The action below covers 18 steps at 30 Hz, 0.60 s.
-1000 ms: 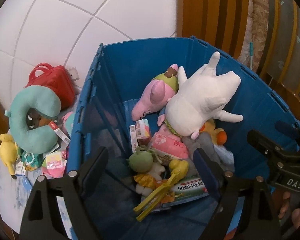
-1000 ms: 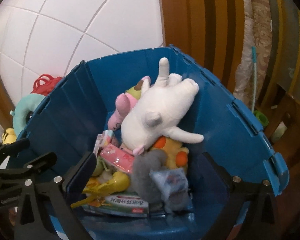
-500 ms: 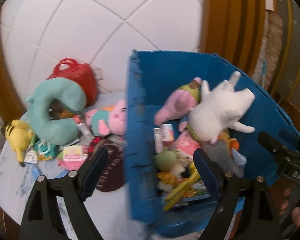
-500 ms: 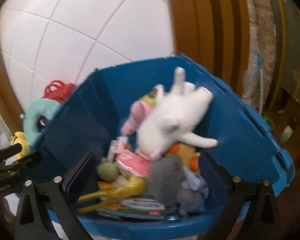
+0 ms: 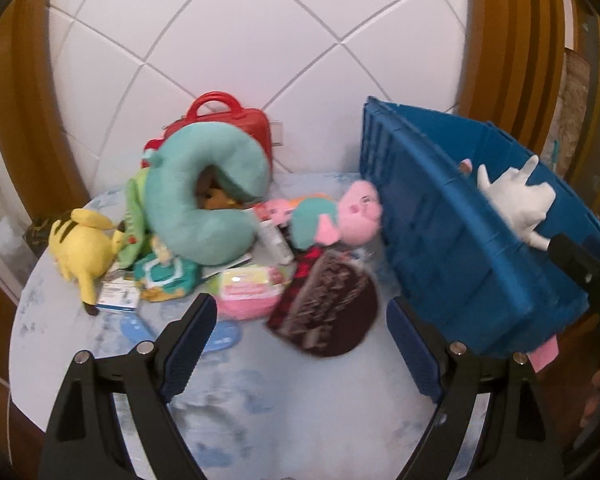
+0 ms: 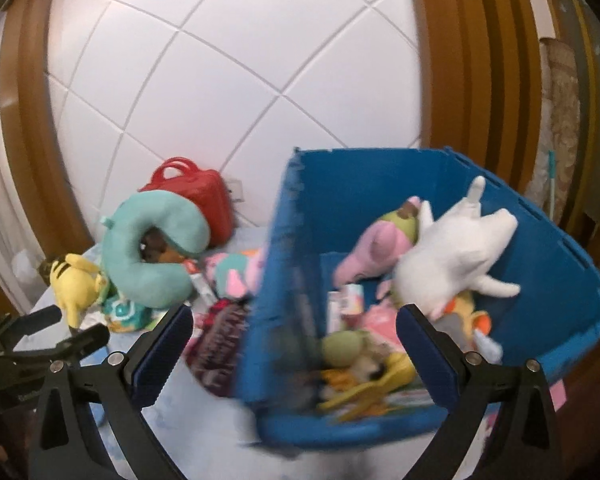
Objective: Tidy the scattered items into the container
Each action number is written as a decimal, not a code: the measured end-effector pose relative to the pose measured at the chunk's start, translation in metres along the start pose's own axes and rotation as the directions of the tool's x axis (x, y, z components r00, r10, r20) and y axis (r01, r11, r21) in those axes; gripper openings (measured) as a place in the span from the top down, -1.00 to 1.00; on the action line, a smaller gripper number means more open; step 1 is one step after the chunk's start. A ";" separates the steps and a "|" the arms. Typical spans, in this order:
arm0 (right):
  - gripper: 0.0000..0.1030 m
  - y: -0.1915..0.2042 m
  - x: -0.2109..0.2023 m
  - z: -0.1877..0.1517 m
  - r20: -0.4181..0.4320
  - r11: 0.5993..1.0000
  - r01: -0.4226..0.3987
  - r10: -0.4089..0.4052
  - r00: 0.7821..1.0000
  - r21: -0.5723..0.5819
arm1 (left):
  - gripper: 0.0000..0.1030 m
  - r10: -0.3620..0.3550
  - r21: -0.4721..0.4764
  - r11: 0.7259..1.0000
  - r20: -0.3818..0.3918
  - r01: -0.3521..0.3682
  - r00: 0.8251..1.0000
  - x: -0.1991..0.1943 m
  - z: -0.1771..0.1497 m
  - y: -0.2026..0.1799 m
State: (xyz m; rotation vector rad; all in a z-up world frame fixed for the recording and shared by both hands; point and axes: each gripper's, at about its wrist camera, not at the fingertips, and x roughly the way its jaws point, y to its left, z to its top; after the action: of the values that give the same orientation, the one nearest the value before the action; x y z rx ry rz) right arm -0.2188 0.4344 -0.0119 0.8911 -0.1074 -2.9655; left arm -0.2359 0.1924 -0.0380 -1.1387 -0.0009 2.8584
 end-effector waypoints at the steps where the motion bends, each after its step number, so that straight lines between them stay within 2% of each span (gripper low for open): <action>1: -1.00 0.014 -0.004 -0.006 0.004 1.000 0.013 -0.013 1.000 0.005 | -0.69 -0.003 0.010 1.000 -0.004 0.003 1.000 -0.003 -0.005 0.012; 5: -1.00 0.069 -0.022 -0.028 0.018 0.998 0.065 -0.066 0.998 0.024 | -0.69 -0.021 0.026 0.999 -0.018 0.021 1.000 -0.015 -0.023 0.045; 9: -1.00 0.100 -0.036 -0.058 -0.038 0.996 0.087 -0.086 0.996 0.025 | -0.69 -0.041 0.035 0.999 -0.032 0.042 0.999 -0.028 -0.042 0.072; 13: -1.00 0.116 -0.044 -0.079 -0.070 0.995 0.097 -0.096 0.993 0.016 | -0.69 -0.032 0.030 0.999 -0.030 0.033 0.999 -0.043 -0.060 0.086; 18: -1.00 0.121 -0.058 -0.096 -0.092 0.996 0.087 -0.086 0.992 0.001 | -0.69 -0.004 0.016 1.000 -0.030 0.005 1.000 -0.063 -0.076 0.084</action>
State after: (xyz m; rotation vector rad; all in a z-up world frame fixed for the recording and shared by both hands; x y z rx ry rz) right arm -0.1148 0.3127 -0.0507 1.0575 -0.0750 -2.9979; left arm -0.1427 0.1027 -0.0518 -1.1762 0.0210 2.8322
